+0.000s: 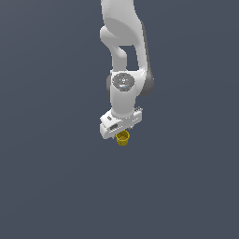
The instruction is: Pick up the object and move it to a goal position.
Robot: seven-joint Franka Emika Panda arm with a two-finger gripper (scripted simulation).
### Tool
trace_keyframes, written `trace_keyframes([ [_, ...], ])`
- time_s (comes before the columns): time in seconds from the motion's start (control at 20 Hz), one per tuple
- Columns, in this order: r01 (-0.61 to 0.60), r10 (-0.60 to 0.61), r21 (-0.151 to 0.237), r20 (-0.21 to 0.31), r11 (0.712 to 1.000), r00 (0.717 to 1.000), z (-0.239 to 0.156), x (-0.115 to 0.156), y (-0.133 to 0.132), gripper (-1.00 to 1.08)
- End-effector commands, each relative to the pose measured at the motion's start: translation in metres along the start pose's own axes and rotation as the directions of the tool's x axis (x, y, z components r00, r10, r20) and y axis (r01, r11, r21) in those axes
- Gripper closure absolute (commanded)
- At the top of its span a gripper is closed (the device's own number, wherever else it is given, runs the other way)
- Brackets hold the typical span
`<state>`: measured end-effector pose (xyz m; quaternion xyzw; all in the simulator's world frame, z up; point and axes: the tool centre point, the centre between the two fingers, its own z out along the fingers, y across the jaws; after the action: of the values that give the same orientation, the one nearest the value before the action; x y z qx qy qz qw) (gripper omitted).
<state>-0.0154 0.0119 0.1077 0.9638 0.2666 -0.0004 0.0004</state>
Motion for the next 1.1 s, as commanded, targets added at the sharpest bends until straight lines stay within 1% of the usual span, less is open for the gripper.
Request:
trace_keyframes([
  [0.0,0.042,-0.042,0.000,-0.001,0.999,0.999,0.005,-0.001,-0.003,-0.92],
  [0.3,0.090,-0.090,0.000,-0.001,0.996,0.996,0.011,-0.002,-0.006,-0.92],
  [0.6,0.088,-0.088,0.001,-0.001,0.996,0.996,0.014,-0.002,-0.006,-0.92],
  [1.05,0.093,-0.093,0.001,-0.001,0.996,0.996,0.054,-0.003,-0.007,-0.92],
])
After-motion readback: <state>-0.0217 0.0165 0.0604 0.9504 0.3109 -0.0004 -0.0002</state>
